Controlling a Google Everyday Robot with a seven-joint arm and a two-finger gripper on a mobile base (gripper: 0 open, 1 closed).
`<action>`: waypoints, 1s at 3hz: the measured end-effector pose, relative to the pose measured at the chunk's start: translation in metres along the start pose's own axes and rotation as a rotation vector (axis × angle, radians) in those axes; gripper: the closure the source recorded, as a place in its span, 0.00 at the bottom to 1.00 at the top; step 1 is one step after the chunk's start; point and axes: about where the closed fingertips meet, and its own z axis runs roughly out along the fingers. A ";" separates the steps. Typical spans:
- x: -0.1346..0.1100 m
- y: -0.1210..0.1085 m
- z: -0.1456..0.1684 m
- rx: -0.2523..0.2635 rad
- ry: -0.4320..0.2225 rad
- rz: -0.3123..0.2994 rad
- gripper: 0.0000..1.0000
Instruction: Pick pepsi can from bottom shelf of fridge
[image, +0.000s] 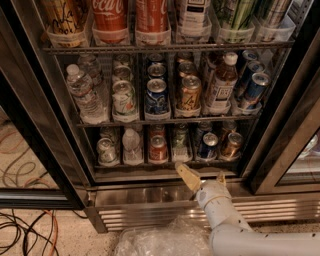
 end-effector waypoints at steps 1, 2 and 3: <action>0.026 0.006 0.019 0.042 -0.039 -0.064 0.00; 0.045 0.010 0.029 0.106 -0.100 -0.155 0.00; 0.028 -0.001 0.025 0.154 -0.169 -0.215 0.00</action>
Offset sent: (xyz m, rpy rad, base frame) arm 0.0186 -0.0099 0.0086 -0.3352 -0.3662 -0.4629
